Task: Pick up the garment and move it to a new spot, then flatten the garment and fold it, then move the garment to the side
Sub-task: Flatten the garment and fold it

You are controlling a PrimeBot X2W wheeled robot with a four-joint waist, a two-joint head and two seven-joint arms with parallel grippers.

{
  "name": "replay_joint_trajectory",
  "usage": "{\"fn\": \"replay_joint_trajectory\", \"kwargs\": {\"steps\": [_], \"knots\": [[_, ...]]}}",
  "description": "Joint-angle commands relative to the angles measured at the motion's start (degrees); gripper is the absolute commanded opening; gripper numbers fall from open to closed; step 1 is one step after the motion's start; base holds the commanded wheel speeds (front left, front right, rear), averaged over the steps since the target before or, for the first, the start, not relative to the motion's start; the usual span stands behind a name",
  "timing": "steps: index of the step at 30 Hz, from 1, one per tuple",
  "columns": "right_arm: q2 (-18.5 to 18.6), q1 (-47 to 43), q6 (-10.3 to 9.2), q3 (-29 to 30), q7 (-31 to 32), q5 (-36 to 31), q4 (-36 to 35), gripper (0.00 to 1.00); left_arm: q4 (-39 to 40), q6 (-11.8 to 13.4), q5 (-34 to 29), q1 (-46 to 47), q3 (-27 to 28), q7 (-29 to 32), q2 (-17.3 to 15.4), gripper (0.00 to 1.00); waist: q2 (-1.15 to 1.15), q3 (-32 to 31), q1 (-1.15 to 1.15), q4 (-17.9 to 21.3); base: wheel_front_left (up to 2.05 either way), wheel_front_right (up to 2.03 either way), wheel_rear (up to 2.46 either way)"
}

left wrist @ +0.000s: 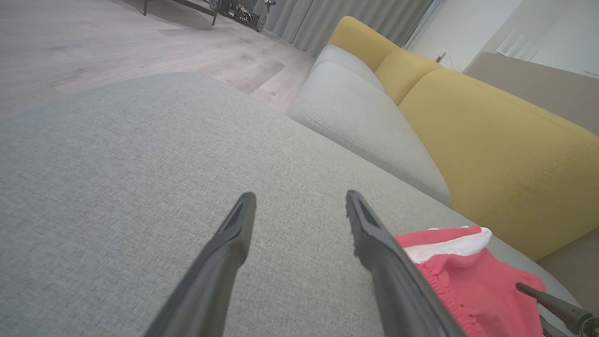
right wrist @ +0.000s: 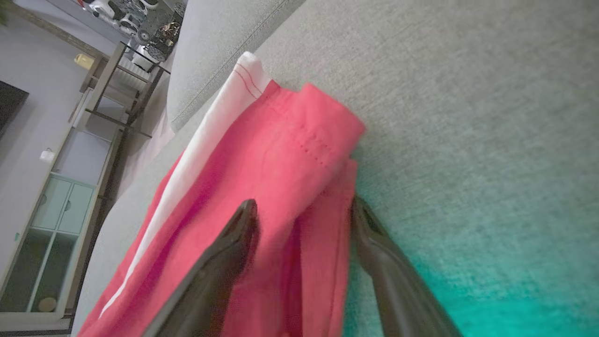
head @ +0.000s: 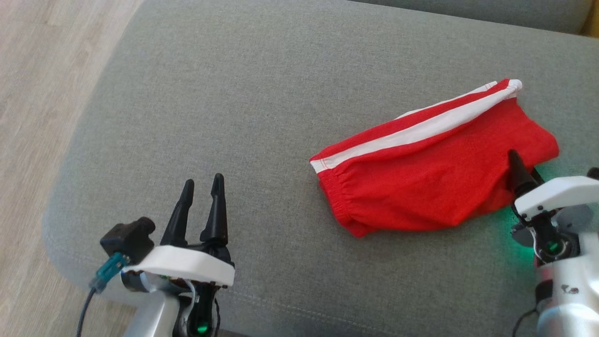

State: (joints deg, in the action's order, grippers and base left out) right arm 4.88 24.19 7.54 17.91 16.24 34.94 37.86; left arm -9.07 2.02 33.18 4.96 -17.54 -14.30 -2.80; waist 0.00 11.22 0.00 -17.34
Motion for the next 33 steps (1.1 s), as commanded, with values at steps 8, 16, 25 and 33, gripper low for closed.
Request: {"fn": "replay_joint_trajectory", "kwargs": {"steps": [8,16,25,33], "knots": [[0.78,5.27,-0.05,0.62,1.62,-3.76,4.17,1.0,2.37,-0.1,0.25,2.56,1.25,-0.7,-0.08,1.0,0.0,1.26,0.0,0.37,0.0,0.0,0.0],[1.19,8.95,-0.05,-0.98,2.92,-5.73,7.29,1.0,2.18,-0.32,0.79,3.6,1.12,-0.7,-0.08,1.0,0.0,2.48,0.0,0.28,0.0,0.0,0.0],[0.78,9.1,-0.05,-5.56,1.53,-2.72,5.55,0.0,1.59,-0.16,1.23,3.64,1.64,-0.7,-0.08,1.0,0.0,1.38,0.0,1.48,0.0,0.0,0.0],[0.83,5.79,-0.05,-6.17,-4.58,2.64,1.49,0.0,1.24,-0.07,0.89,2.82,2.06,-0.7,-0.08,1.0,0.0,-1.13,0.0,4.61,0.0,0.0,0.0]]}}
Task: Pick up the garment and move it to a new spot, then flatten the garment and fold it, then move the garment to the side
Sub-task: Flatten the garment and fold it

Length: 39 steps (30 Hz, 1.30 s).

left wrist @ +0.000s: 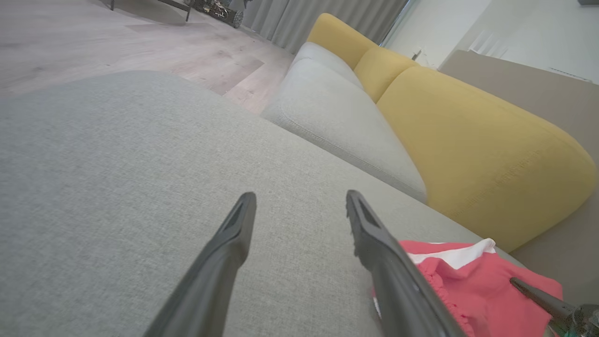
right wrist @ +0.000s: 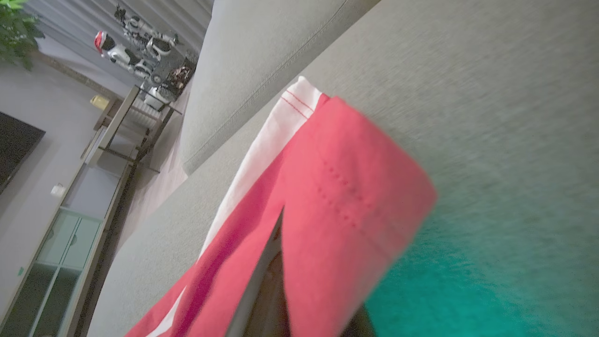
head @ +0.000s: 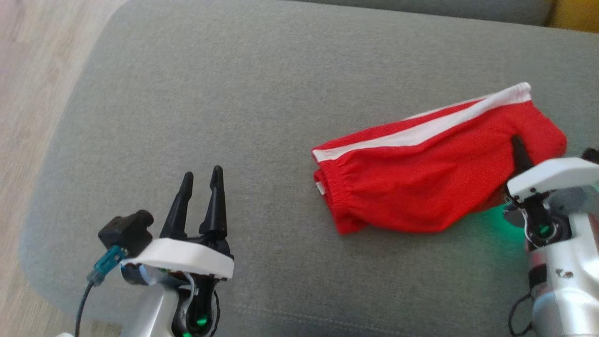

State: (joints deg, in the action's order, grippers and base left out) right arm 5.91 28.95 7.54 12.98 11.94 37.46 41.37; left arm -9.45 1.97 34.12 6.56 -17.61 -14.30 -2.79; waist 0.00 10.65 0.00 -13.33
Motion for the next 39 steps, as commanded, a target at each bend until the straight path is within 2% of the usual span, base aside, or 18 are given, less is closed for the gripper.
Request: {"fn": "replay_joint_trajectory", "kwargs": {"steps": [1,9,15,21,25,33,34,39], "knots": [[-0.18,0.34,-0.05,-1.05,-1.21,0.57,-2.59,0.0,1.63,-0.02,-0.12,1.1,2.17,-0.7,-0.09,1.0,0.0,-0.91,0.0,1.07,0.0,0.0,0.0],[-0.83,-7.86,-0.05,3.03,-7.73,-0.39,-6.33,0.0,1.65,0.05,-0.45,-0.03,2.35,-0.7,-0.09,1.0,0.0,-3.68,0.0,4.52,0.0,0.0,0.0],[-2.53,-12.09,-0.05,7.77,-8.1,-3.22,-7.39,0.0,1.53,0.23,-0.61,-1.15,2.44,-0.7,-0.09,1.0,0.0,-5.49,0.0,5.84,0.0,0.0,0.0],[-2.98,-10.93,-0.05,6.27,-8.2,-4.66,-7.25,0.0,1.07,-0.1,-1.06,-1.87,1.75,-0.7,-0.09,1.0,0.0,-6.8,0.0,5.93,0.0,0.0,0.0],[-3.01,-9.47,-0.05,2.09,-10.26,-3.42,-7.11,0.0,0.82,-0.2,-1.16,-2.16,1.5,-0.7,-0.09,1.0,0.0,-7.65,0.0,5.12,0.0,0.0,0.0],[-3.02,-12.07,-0.05,-15.28,-14.82,2.34,-14.28,0.0,0.39,-0.14,-1.55,-3.62,1.56,-0.7,-0.09,1.0,0.0,-9.22,0.0,3.42,0.0,0.0,0.0],[-3.02,-12.07,-0.05,-15.28,-14.82,2.34,-14.28,0.0,0.39,-0.14,-1.55,-3.62,1.56,-0.7,-0.09,1.0,0.0,-9.22,0.0,3.42,0.0,0.0,0.0],[-3.02,-14.43,-0.05,-23.17,-15.11,4.36,-17.27,0.0,0.22,-0.04,-1.66,-4.01,1.39,-0.7,-0.09,1.0,0.0,-9.85,0.0,2.65,0.0,0.0,0.0]]}}
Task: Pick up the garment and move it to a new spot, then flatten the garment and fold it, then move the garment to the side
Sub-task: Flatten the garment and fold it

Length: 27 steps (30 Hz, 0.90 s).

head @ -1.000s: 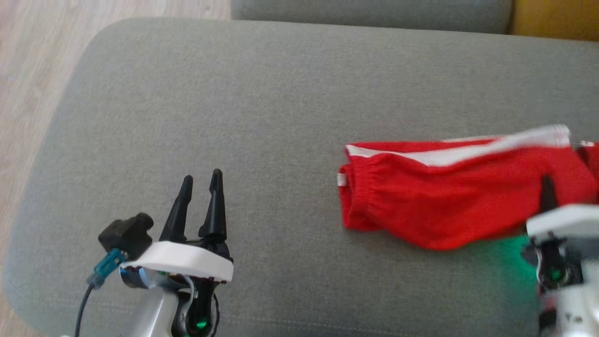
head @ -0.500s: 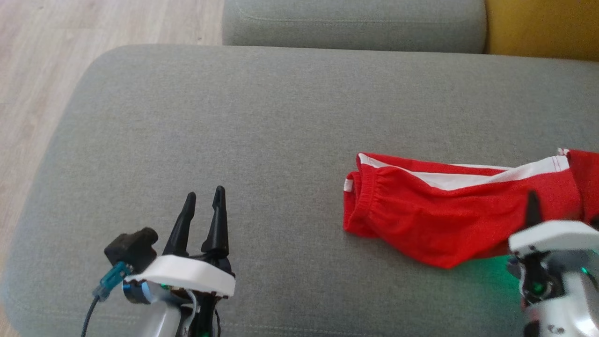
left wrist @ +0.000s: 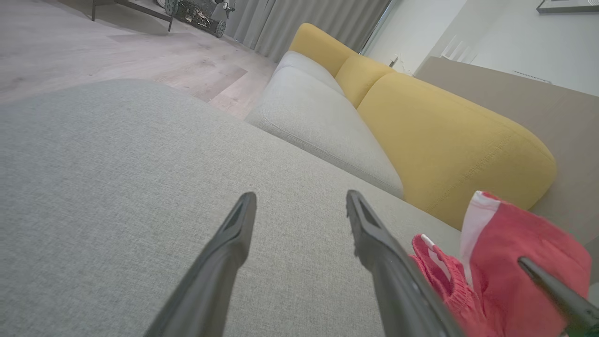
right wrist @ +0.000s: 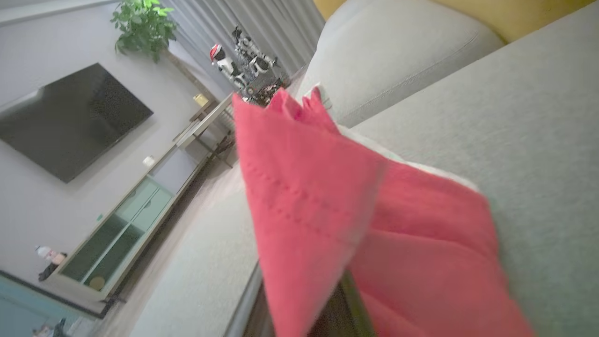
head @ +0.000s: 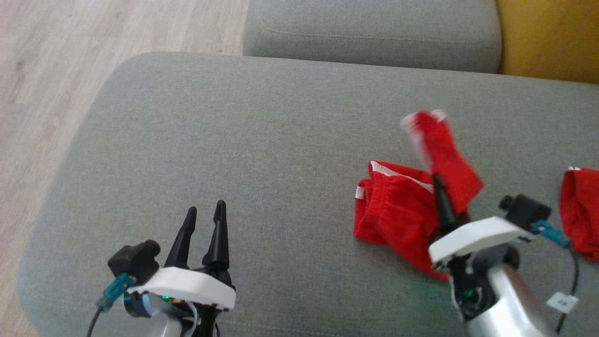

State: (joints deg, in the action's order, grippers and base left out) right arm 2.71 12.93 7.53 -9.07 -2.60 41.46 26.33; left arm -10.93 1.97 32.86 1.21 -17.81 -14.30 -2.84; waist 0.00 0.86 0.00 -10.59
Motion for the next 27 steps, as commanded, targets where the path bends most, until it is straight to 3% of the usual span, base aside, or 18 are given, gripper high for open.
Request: {"fn": "replay_joint_trajectory", "kwargs": {"steps": [1,10,11,12,19,27], "knots": [[0.22,1.29,-0.04,-2.44,-0.53,0.59,-2.59,0.0,1.7,-0.02,-0.41,1.32,1.56,-0.7,-0.04,1.0,0.0,-0.09,0.0,-0.24,0.0,0.0,0.0],[1.89,0.95,-0.04,-11.57,-1.18,1.97,-2.98,0.0,1.71,0.18,-0.41,1.21,1.64,-0.7,-0.04,1.0,0.0,0.35,0.0,-1.34,0.0,0.0,0.0],[2.1,1.03,-0.04,-12.29,-1.27,1.75,-2.45,0.96,1.68,0.2,-0.38,1.21,1.59,-0.7,-0.04,1.0,0.0,0.46,0.0,-1.46,0.0,0.0,0.0],[2.29,1.19,-0.04,-13.47,-1.01,1.67,-2.18,1.0,1.67,0.21,-0.34,1.26,1.51,-0.7,-0.04,1.0,0.0,0.58,0.0,-1.59,0.0,0.0,0.0],[4.73,2.44,-0.04,-21.51,-1.28,1.6,-2.38,1.0,1.54,0.41,0.02,1.48,1.47,-0.7,-0.04,1.0,0.0,1.23,0.0,-1.89,0.0,0.0,0.0],[4.46,4.41,-0.04,-26.25,2.39,1.91,4.17,1.0,1.64,0.62,0.51,1.97,1.04,-0.7,-0.04,1.0,0.0,2.06,0.0,-1.78,0.0,0.0,0.0]]}}
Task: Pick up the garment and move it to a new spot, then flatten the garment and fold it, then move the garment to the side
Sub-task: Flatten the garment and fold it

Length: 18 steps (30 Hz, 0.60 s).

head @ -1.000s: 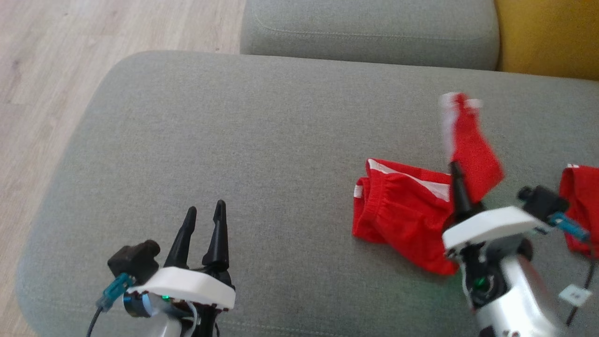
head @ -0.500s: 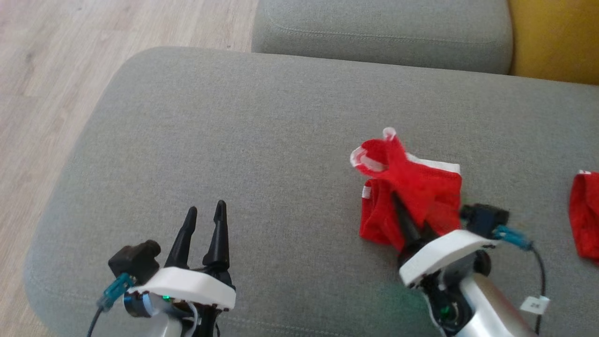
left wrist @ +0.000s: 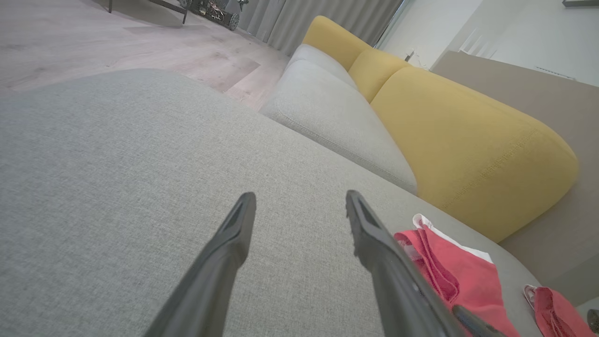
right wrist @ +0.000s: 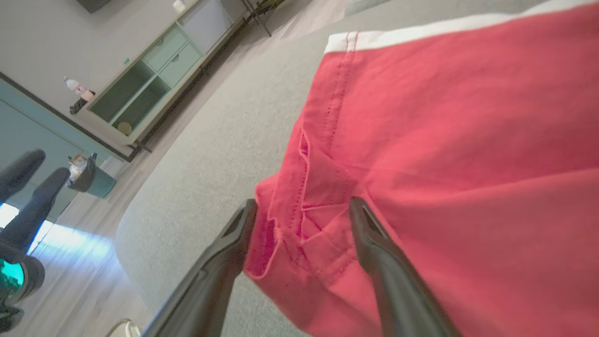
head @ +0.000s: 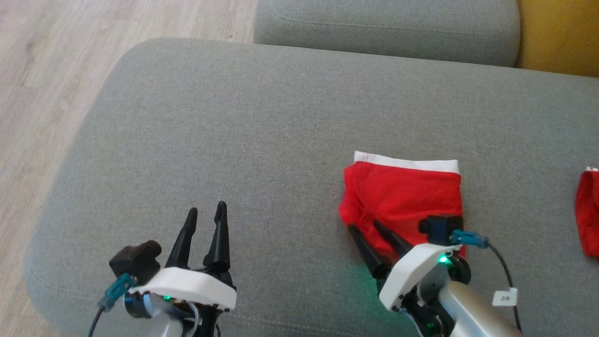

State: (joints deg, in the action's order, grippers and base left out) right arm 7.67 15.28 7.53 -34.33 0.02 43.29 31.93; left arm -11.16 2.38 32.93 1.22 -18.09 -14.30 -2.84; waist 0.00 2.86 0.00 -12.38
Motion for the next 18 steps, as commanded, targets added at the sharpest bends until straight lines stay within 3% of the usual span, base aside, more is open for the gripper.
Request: {"fn": "replay_joint_trajectory", "kwargs": {"steps": [1,10,18], "knots": [[-0.56,2.38,-0.04,-1.81,-0.28,0.03,-1.09,1.0,1.88,0.21,0.49,2.02,1.24,-0.7,-0.04,1.0,0.0,0.17,0.0,-0.01,0.0,0.0,0.0],[-0.94,4.51,-0.04,-5.54,-2.34,0.77,2.89,1.0,1.79,0.28,0.8,2.31,1.29,-0.7,-0.04,1.0,0.0,0.55,0.0,0.38,0.0,0.0,0.0],[0.16,6.22,-0.04,-5.21,-5.55,2.74,0.25,1.0,2.02,0.17,0.46,2.09,2.28,-0.7,-0.04,1.0,0.0,-0.63,0.0,3.63,0.0,0.0,0.0]]}}
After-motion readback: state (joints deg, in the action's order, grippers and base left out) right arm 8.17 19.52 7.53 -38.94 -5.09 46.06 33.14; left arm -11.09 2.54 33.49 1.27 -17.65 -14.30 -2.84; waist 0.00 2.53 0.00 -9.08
